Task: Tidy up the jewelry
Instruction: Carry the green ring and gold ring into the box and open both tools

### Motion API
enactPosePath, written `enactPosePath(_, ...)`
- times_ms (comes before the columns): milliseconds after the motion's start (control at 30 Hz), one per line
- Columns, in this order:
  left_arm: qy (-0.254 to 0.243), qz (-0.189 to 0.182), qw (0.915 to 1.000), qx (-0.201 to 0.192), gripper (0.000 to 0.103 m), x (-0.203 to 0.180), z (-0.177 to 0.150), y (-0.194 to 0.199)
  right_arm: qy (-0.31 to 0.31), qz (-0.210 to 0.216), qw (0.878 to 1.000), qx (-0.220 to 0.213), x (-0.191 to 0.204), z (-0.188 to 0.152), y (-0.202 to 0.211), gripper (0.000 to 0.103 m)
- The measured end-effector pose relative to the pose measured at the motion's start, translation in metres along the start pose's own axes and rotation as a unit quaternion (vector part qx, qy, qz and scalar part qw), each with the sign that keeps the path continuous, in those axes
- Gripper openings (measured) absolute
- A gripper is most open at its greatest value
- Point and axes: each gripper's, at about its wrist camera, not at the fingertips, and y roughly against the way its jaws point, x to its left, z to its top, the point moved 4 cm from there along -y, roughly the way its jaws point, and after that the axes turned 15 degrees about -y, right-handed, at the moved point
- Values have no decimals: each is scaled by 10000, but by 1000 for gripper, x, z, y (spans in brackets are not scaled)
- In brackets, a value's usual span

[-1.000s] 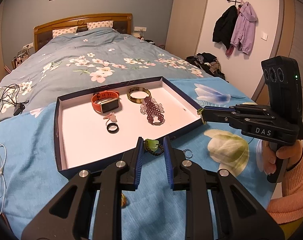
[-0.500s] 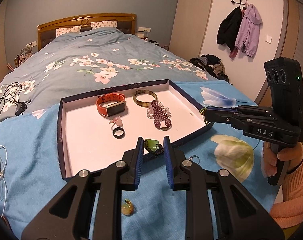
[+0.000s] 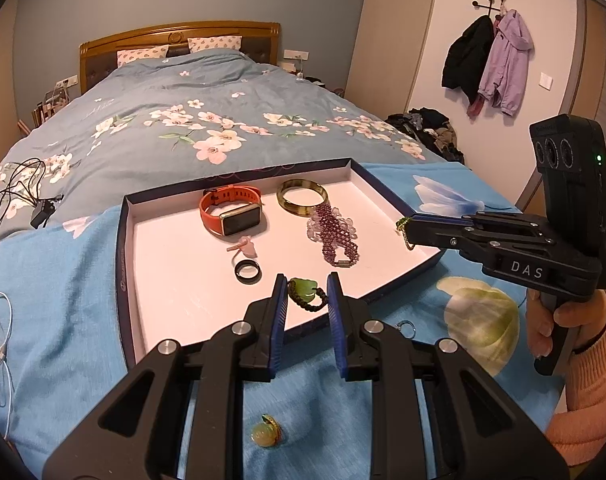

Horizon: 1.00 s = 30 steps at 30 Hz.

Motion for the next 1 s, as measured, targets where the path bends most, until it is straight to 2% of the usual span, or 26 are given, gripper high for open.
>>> enactPosePath(1000,49,101,9995,299,20,12,5,-36,63,-306,9992,250,-4,10,-35,5)
